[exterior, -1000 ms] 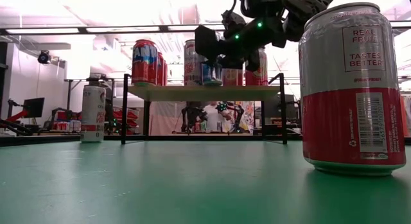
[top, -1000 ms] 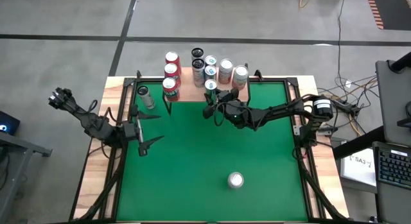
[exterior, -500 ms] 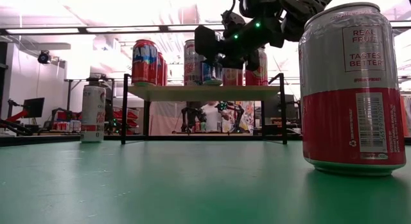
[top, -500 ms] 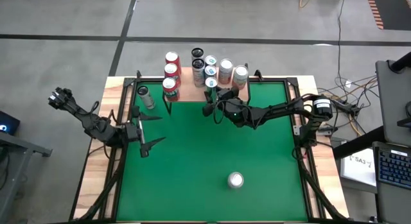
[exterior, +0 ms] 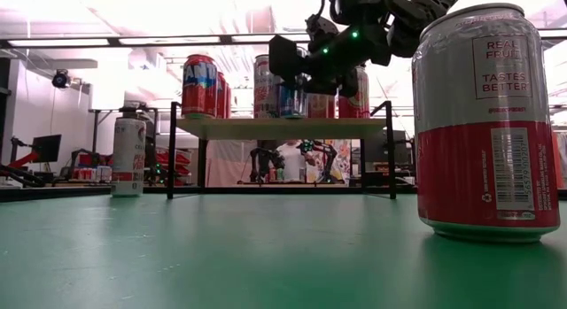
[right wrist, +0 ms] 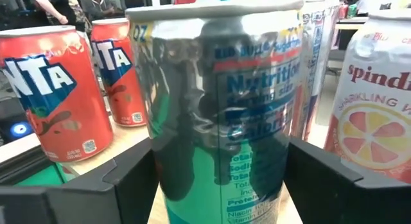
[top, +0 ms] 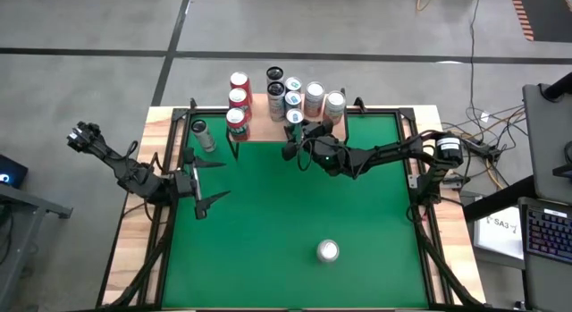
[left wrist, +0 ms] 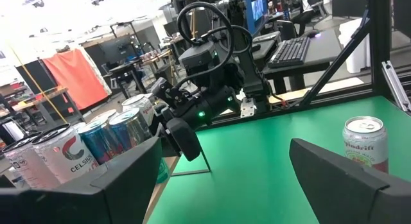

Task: Place canned beverage on shelf
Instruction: Put the blue soda can on the shelf aligned with other blue soda cans

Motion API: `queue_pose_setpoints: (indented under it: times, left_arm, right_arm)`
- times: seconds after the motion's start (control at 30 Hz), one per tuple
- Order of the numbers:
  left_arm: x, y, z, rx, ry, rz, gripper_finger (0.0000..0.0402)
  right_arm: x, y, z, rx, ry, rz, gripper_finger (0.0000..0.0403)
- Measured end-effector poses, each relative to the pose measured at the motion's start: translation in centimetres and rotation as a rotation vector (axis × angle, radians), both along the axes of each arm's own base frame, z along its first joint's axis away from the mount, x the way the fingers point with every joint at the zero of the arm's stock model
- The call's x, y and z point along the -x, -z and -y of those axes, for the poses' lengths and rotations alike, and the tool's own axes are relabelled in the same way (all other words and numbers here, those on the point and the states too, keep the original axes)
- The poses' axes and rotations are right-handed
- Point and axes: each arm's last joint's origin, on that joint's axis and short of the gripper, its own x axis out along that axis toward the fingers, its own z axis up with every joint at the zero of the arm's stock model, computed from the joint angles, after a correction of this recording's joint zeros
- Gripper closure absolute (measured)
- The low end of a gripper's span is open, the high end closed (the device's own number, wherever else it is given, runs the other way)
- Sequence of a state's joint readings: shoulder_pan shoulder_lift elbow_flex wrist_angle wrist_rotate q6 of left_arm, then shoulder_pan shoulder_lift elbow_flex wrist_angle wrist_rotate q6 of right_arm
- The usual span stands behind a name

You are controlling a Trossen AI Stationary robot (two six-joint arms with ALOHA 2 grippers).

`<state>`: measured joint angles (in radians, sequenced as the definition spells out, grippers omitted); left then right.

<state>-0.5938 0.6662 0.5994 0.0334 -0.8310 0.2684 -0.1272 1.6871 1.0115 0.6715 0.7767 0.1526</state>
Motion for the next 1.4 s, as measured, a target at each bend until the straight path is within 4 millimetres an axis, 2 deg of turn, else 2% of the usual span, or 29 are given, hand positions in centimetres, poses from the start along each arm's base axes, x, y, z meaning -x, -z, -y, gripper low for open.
queue_pose_setpoints:
  times: [0.4,0.63,0.9,1.0,1.17,1.4]
  left_arm:
    - [0.0,0.0,0.0,0.000,0.000,0.000,0.0075]
    - [0.0,0.0,0.0,0.000,-0.001,0.000,0.0075]
    - [0.0,0.0,0.0,0.000,0.000,0.000,0.0075]
    - [0.0,0.0,0.0,0.000,0.000,0.000,0.0075]
    - [0.0,0.0,0.0,0.001,0.000,0.000,0.0075]
    - [0.0,0.0,0.0,0.001,-0.001,0.000,0.0075]
  right_arm:
    - [0.5,-1.4,-0.3,0.033,0.000,0.000,0.0120]
    - [1.2,-3.3,-1.6,0.066,-0.030,0.017,0.0120]
    - [2.3,-5.6,-3.9,0.075,-0.091,0.057,0.0122]
    - [2.4,-4.9,-3.9,0.036,-0.054,0.000,0.0134]
    - [1.0,-2.3,-2.9,0.004,-0.031,-0.031,0.0170]
    - [0.8,-2.1,-2.9,0.041,-0.035,-0.062,0.0242]
